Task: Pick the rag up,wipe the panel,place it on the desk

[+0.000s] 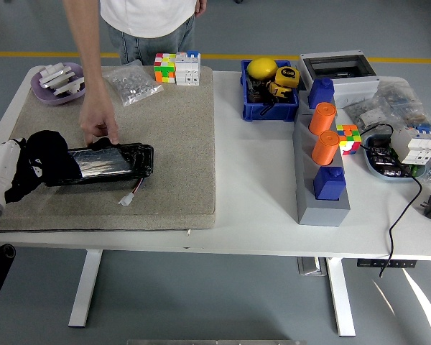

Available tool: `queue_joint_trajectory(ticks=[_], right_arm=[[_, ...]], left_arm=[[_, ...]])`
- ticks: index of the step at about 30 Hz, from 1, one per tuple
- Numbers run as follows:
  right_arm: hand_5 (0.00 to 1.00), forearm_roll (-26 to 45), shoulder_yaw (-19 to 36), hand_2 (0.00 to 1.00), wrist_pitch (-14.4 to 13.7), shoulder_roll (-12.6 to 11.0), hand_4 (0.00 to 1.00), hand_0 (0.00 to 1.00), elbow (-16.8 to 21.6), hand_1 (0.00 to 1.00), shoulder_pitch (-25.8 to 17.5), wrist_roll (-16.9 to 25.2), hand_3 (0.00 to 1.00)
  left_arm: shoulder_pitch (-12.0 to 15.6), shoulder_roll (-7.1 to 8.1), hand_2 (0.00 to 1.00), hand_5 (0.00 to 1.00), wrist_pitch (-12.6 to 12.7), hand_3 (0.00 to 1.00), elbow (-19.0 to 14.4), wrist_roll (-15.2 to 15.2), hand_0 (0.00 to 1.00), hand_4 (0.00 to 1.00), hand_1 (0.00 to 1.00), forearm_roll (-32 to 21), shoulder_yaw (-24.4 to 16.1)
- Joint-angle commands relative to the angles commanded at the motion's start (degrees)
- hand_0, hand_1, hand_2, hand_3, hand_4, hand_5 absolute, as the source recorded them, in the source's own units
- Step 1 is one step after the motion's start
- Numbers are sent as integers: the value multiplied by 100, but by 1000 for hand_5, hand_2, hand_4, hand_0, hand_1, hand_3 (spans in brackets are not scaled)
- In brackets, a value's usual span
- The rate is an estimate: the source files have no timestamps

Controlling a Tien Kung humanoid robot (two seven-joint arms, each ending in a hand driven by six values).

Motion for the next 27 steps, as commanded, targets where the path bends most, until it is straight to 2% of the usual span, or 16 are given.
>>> queue_joint_trajectory(ticks=[8,13,27], right_arm=[[524,-12,1,683,2,8,998,765,0,646,13,3,599],[524,-18,6,683,-1,3,998,765,0,646,30,2,599],[533,-32,16,683,-4,-17,998,765,0,646,53,-4,602]], left_arm=[[-75,-52,670,2,2,479,-153,27,244,2,242,-46,319],[-233,-161,670,2,-15,479,-108,34,244,2,242,-99,599],[-481,-302,661,2,-68,480,-303,108,244,2,243,-252,1609]])
